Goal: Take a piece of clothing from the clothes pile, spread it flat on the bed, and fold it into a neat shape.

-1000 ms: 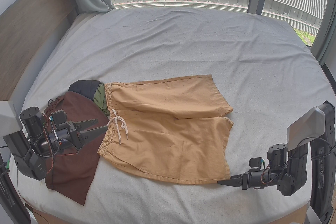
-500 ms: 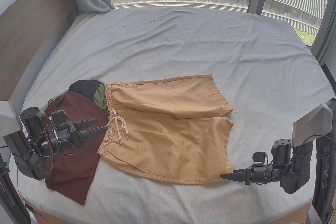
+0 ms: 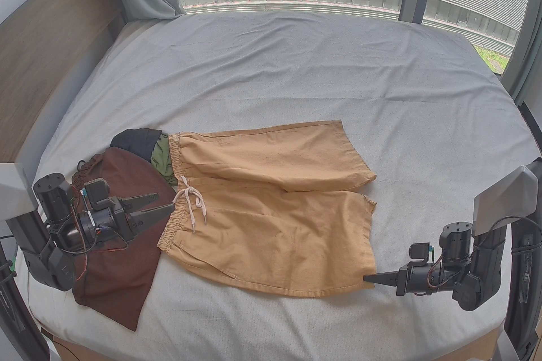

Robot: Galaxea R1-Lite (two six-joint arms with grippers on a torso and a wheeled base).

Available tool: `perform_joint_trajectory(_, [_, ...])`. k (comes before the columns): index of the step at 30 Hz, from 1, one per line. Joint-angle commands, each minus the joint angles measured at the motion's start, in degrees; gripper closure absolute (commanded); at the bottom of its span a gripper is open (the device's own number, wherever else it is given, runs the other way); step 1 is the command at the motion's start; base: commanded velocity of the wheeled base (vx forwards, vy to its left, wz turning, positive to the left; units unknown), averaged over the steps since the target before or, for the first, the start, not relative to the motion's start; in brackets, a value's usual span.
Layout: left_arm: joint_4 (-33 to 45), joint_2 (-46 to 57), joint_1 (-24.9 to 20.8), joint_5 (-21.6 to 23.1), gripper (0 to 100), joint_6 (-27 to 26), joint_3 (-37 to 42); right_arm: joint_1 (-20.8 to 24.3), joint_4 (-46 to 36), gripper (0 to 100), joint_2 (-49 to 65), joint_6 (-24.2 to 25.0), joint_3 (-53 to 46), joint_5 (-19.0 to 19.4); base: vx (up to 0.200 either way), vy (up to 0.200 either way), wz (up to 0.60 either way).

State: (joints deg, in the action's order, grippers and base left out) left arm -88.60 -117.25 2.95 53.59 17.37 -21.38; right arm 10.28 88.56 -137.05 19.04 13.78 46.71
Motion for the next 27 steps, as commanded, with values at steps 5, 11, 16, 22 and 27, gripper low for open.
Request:
perform_joint_trajectory(5, [0.0,-2.7,0.5,0.0,0,-0.1,-0.2,-0.6,-0.1,100,0.1,-0.1,0.3,0.0,0.0,0.0,0.0])
perform_joint_trajectory(11, [-0.1,-3.7,0.9,0.0,0,-0.1,-0.2,-0.5,-0.1,100,0.0,-0.3,0.3,0.0,0.0,0.0,0.0])
perform_joint_trajectory(16, [-0.1,-7.5,2.8,0.0,0,-4.3,-2.1,-0.3,-0.1,100,0.0,-0.4,0.3,-0.1,0.0,0.0,0.0])
perform_joint_trajectory(22, [0.0,-9.5,3.4,-0.1,0,-6.2,-2.3,-0.2,-0.1,100,0.0,-0.4,0.2,-0.1,0.0,0.0,0.0])
perform_joint_trajectory(27, [0.0,-9.8,3.9,-0.1,0,-5.9,-2.4,-0.2,-0.1,100,0.0,-0.5,0.3,-0.1,0.0,0.0,0.0])
